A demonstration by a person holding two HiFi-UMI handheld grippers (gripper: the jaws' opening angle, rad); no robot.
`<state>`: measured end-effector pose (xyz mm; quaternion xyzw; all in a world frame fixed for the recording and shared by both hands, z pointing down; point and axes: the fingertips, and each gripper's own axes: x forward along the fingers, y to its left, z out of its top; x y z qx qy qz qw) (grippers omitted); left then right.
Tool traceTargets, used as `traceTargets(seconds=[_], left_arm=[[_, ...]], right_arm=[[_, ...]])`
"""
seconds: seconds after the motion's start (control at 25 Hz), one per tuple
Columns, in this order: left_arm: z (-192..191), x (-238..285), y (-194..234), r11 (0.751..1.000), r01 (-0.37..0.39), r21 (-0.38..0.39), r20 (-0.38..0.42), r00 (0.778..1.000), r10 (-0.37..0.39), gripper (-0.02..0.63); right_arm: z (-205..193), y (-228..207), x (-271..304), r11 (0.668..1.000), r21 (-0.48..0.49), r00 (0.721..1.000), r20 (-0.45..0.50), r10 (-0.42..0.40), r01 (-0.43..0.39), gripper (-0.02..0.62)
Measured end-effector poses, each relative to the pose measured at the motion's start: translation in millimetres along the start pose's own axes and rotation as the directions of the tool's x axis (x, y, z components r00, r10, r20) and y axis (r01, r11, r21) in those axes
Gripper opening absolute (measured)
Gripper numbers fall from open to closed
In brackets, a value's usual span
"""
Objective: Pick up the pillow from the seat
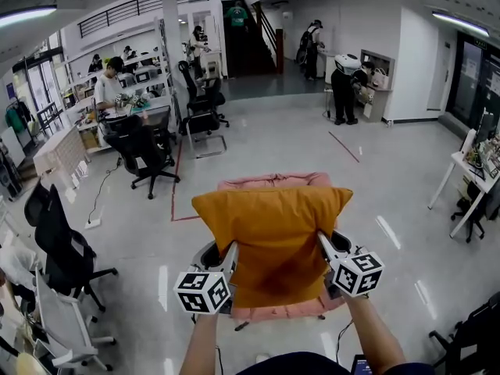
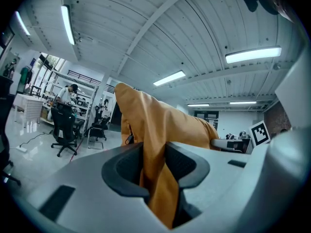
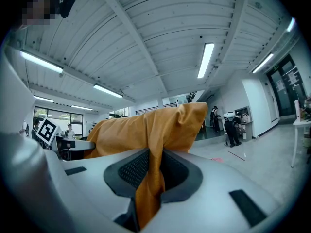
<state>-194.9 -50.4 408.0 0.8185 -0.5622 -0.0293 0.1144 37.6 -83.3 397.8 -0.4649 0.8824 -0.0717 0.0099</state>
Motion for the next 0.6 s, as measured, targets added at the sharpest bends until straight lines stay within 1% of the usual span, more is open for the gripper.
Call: traceTargets(seconds=[0.36, 0.6], left_arm=[[0.7, 2.7, -4.1, 1.0, 0.005, -0.006, 0.0, 1.0, -0.005, 0.138], [-4.4, 2.1, -3.5, 1.0, 0.014, -0.007, -0.008, 1.0, -0.014, 0.137]], right_arm=[[2.9, -4.3, -2.3, 1.0, 0.003, 1.0, 0.008, -0.005, 0.005, 0.078], [-3.3, -3.0, -4.8, 1.0, 0.007, 1.0, 0.0, -0.015, 0.015, 0.078]])
